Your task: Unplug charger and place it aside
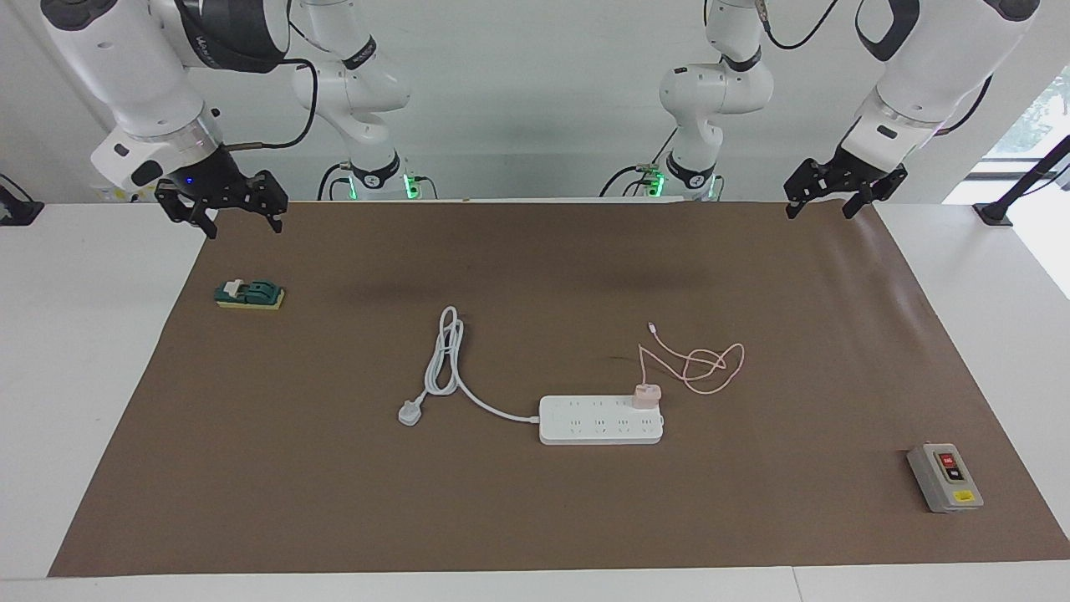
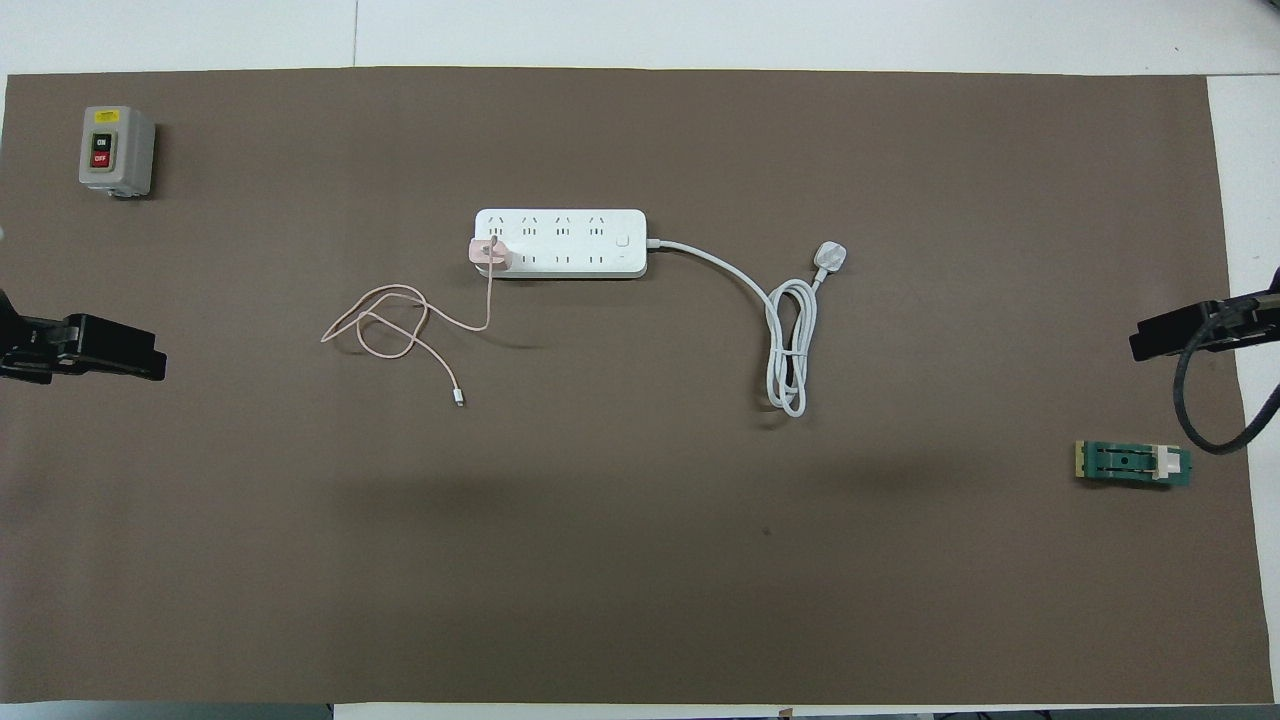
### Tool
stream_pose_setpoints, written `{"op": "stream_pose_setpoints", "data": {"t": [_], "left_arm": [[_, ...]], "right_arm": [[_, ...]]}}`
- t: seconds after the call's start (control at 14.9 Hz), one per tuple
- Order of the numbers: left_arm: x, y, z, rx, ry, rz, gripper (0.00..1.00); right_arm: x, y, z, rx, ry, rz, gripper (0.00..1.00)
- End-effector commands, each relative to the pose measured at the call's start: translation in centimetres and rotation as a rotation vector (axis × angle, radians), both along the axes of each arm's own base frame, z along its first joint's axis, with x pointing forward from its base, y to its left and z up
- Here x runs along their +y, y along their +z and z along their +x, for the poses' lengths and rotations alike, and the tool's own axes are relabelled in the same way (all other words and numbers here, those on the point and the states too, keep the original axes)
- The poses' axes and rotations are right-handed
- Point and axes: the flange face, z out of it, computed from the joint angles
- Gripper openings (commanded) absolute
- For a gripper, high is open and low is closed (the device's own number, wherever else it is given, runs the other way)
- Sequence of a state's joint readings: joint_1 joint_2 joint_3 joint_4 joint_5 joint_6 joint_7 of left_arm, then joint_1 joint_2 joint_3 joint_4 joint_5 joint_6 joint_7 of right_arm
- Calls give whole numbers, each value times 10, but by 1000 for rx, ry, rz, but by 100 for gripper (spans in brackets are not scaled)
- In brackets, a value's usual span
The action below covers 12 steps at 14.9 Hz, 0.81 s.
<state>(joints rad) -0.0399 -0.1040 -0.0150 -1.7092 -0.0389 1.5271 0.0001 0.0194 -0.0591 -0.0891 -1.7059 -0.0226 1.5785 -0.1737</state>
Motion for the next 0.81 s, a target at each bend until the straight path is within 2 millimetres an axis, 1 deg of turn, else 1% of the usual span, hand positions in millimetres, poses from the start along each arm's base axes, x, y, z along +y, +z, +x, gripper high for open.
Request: {"op": "stream_pose_setpoints", "data": {"t": [0.0, 0.07, 0.13, 0.27, 0.4, 0.6, 0.74], "left_arm": [[3, 3, -5, -13, 11, -3, 100], [3, 3, -5, -13, 11, -2, 100], [3, 4, -5, -15, 11, -2, 100], [3, 5, -5, -19, 20, 0, 100], [3, 5, -4, -19, 68, 3, 100], [1, 5, -3, -27, 116, 6, 100], [1, 5, -3, -27, 116, 6, 100]], "right_arm": [[15, 0, -4, -6, 4, -5, 100], [19, 0, -4, -7, 10, -5, 100], [28, 0, -3, -7, 27, -6, 100], [30, 2, 1, -47, 38, -8, 100], [33, 1, 4, -56, 43, -7, 100], [48, 0, 7, -70, 62, -1, 100], [52, -4, 11, -78, 56, 13, 100]]}}
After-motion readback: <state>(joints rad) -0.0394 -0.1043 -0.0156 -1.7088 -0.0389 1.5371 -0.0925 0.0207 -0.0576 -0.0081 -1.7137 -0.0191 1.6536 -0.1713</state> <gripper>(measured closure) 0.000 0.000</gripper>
